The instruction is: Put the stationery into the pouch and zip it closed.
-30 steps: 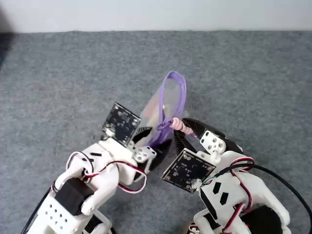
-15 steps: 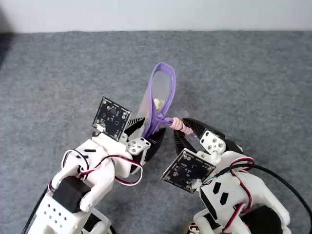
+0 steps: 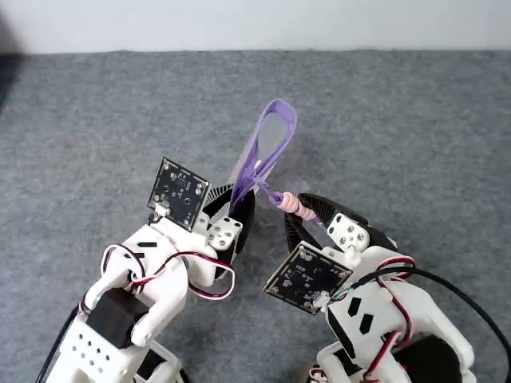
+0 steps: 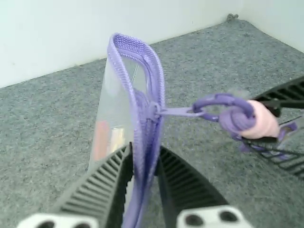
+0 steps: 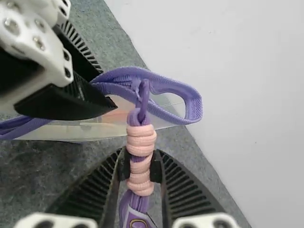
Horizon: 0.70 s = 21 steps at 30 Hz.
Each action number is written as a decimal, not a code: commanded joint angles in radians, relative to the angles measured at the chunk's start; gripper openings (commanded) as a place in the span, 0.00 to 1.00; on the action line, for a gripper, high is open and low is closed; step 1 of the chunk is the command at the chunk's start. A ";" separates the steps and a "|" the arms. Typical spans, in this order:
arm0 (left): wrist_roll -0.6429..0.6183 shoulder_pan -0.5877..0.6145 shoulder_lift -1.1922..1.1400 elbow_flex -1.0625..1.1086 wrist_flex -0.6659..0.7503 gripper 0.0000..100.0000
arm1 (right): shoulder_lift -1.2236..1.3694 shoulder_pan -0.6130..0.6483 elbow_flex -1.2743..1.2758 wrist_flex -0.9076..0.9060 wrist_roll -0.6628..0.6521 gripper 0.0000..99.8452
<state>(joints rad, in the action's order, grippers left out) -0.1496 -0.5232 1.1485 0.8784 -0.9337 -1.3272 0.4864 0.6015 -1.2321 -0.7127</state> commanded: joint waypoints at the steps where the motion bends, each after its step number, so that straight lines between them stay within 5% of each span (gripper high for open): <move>1: -0.003 0.014 0.017 -0.018 0.021 0.01 | 0.010 -0.001 -0.005 0.025 0.012 0.01; 7: -0.003 0.081 0.094 -0.010 -0.052 0.01 | 0.012 -0.099 0.005 0.051 0.012 0.01; 21: -0.003 0.081 0.279 -0.007 -0.269 0.01 | 0.013 -0.234 0.242 0.509 0.012 0.01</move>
<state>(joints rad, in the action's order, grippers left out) -0.1496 -0.4634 1.3832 0.8784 -1.1669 -1.3119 0.3145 0.8408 -0.8055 -0.7127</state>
